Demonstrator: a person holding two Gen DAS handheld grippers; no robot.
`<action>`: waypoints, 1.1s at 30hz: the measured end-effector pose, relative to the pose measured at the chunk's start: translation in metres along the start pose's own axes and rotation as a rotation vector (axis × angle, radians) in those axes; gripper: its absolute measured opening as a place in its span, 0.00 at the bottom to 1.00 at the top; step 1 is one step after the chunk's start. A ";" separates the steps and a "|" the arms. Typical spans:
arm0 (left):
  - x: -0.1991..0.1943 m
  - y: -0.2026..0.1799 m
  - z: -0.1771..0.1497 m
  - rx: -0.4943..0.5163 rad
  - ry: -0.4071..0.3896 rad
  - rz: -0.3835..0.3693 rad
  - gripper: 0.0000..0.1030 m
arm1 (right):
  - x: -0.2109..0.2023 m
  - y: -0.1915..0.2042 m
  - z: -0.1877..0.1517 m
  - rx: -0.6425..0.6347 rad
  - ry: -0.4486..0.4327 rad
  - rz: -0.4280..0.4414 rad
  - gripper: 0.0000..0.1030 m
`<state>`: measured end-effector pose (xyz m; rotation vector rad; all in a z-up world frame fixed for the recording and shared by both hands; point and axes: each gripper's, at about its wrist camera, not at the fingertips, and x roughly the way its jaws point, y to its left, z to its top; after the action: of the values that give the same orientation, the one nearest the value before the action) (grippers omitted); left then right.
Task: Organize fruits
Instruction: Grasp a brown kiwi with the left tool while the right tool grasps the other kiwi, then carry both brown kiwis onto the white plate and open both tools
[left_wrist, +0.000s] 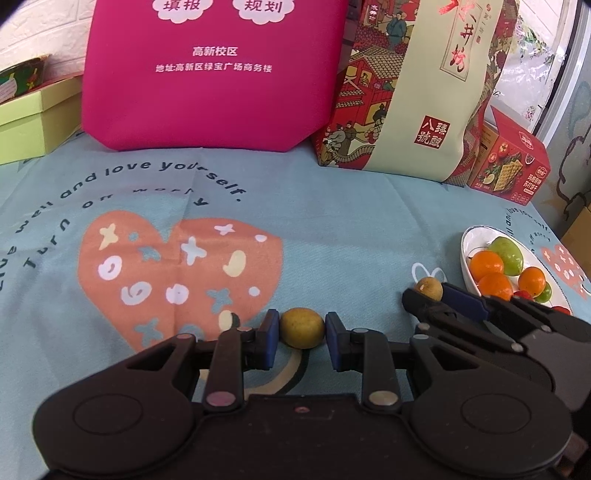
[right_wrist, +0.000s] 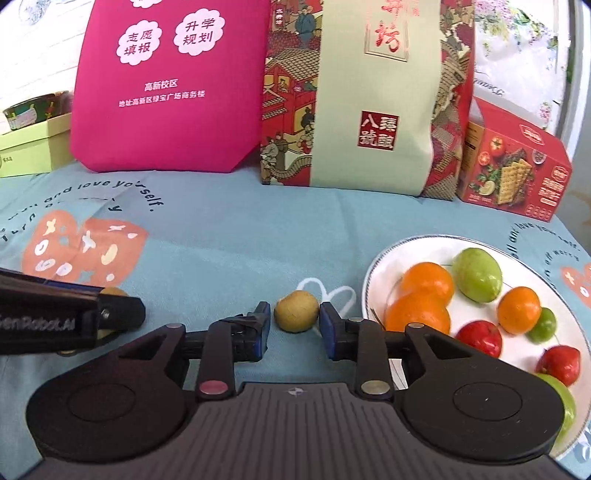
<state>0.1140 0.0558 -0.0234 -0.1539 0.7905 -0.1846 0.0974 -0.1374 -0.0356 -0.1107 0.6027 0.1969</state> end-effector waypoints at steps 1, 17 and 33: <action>-0.001 0.001 -0.001 -0.002 0.000 0.001 1.00 | 0.001 -0.001 0.001 0.001 0.001 0.018 0.46; -0.037 -0.008 -0.034 0.022 0.036 -0.042 1.00 | -0.077 -0.017 -0.031 -0.097 0.044 0.272 0.44; -0.035 -0.021 -0.043 0.067 0.041 -0.010 1.00 | -0.081 -0.021 -0.042 -0.107 0.054 0.252 0.48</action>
<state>0.0565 0.0401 -0.0248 -0.0908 0.8239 -0.2242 0.0138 -0.1764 -0.0224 -0.1439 0.6596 0.4719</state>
